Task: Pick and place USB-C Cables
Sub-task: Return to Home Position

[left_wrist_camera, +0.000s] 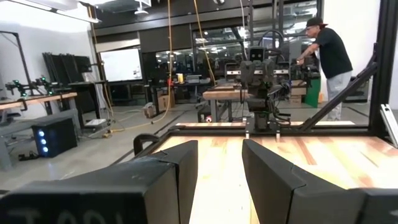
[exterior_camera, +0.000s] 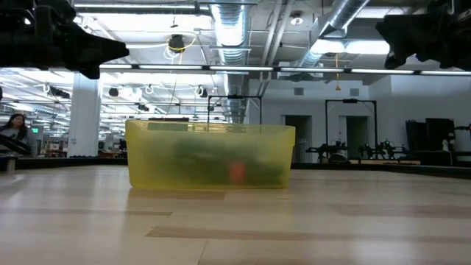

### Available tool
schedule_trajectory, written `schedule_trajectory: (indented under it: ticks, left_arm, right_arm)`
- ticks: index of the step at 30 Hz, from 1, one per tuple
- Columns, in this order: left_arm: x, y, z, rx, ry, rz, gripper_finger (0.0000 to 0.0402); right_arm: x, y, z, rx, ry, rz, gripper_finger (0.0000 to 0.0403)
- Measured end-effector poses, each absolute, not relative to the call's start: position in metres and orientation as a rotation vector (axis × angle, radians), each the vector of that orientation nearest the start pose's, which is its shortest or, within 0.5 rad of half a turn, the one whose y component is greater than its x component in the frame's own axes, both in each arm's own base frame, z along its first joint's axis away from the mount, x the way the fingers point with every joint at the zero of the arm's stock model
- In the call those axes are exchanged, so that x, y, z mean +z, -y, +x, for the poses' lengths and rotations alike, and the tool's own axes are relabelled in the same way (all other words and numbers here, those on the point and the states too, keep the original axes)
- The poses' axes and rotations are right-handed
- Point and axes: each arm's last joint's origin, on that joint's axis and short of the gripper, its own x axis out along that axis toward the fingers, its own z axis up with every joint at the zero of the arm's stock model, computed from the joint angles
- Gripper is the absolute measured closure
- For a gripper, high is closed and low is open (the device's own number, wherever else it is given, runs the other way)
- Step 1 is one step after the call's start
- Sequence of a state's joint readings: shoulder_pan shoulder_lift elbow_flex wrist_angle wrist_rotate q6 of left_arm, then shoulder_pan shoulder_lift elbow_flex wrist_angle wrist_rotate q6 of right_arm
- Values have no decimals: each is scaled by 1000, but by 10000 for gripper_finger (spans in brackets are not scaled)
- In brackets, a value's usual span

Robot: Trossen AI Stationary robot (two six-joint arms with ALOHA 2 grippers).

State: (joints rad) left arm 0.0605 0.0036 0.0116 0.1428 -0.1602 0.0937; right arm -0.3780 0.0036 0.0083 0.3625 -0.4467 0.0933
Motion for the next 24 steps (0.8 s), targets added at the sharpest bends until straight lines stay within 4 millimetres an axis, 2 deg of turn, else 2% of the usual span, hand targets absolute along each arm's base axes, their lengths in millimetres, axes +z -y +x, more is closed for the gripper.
schedule_trajectory:
  ticks: [17, 24]
  left_arm:
    - [180, -10, 95, 220, 137, 85, 285]
    - [179, -10, 96, 220, 123, 82, 291]
  right_arm:
    - [200, 21, 86, 77, 338, -53, 281]
    - [195, 23, 88, 51, 288, -27, 281]
